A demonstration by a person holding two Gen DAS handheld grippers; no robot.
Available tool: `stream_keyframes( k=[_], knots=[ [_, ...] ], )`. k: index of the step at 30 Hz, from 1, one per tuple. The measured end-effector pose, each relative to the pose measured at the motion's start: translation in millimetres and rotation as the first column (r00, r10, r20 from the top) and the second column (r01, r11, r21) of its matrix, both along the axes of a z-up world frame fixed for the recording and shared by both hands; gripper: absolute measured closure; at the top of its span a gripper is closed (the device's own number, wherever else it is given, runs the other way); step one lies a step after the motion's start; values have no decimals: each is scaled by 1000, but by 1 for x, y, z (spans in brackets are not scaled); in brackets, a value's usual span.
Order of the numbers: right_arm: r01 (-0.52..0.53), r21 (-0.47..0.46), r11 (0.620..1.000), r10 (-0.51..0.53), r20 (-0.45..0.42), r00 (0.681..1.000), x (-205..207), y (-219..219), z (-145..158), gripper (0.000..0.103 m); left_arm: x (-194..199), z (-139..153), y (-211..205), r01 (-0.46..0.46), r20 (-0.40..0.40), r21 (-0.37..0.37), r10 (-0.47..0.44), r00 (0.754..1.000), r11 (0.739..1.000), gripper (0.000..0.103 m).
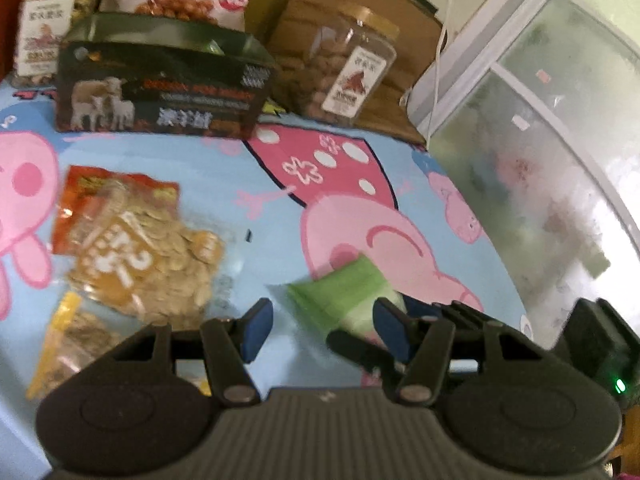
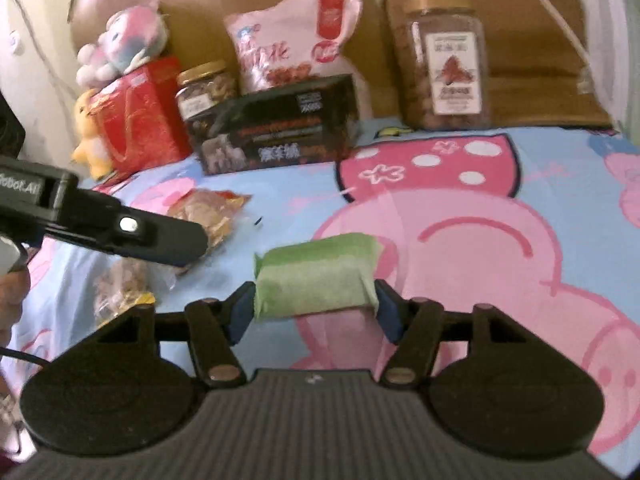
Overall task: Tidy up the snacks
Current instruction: 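Carry the green cake block with the right tool into the black box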
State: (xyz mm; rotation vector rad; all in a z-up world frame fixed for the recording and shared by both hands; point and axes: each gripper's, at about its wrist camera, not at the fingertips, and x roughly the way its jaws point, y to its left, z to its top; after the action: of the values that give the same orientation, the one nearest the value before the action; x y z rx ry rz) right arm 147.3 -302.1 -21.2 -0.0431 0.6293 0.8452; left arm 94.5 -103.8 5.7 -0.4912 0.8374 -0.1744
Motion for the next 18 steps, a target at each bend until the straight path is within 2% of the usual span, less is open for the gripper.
stream_keyframes(
  k=[2, 3, 7, 9, 11, 13, 14, 15, 16, 18],
  knots=[
    [-42, -2, 999, 42, 4, 999, -5, -3, 2, 16, 4, -4, -4, 5, -17, -6, -5, 1000, 1000, 46],
    [-53, 4, 999, 53, 9, 999, -6, -8, 3, 14, 5, -6, -5, 8, -22, -14, -9, 1000, 1000, 46],
    [-87, 3, 996, 87, 32, 996, -1, -23, 7, 14, 12, -14, -9, 18, -54, -55, -21, 998, 998, 46],
    [-103, -38, 994, 105, 40, 994, 0, -21, 4, 14, 15, -17, -11, 16, -52, -66, -19, 998, 998, 46],
    [-122, -93, 988, 129, 78, 989, -6, -11, -4, 13, 18, -18, -14, 21, -47, -61, -24, 999, 998, 53],
    [-130, -142, 981, 151, 151, 977, -17, 0, -10, 17, 20, -19, -17, 28, -52, -48, -31, 998, 998, 62],
    [-135, -154, 979, 163, 189, 968, -23, 4, -10, 32, 19, -17, -18, 22, -43, -24, -23, 999, 999, 62],
    [-111, -160, 981, 142, 199, 970, -24, 7, -9, 39, 18, -15, -17, 25, -37, -8, -25, 999, 1000, 63],
    [-106, -152, 983, 135, 192, 972, -22, 8, -8, 41, 16, -11, -15, 27, -27, -2, -27, 999, 1000, 70],
    [-92, -133, 987, 117, 189, 975, -18, 8, -5, 44, 12, 0, -9, 31, 6, -16, -31, 1000, 999, 72]
  ],
)
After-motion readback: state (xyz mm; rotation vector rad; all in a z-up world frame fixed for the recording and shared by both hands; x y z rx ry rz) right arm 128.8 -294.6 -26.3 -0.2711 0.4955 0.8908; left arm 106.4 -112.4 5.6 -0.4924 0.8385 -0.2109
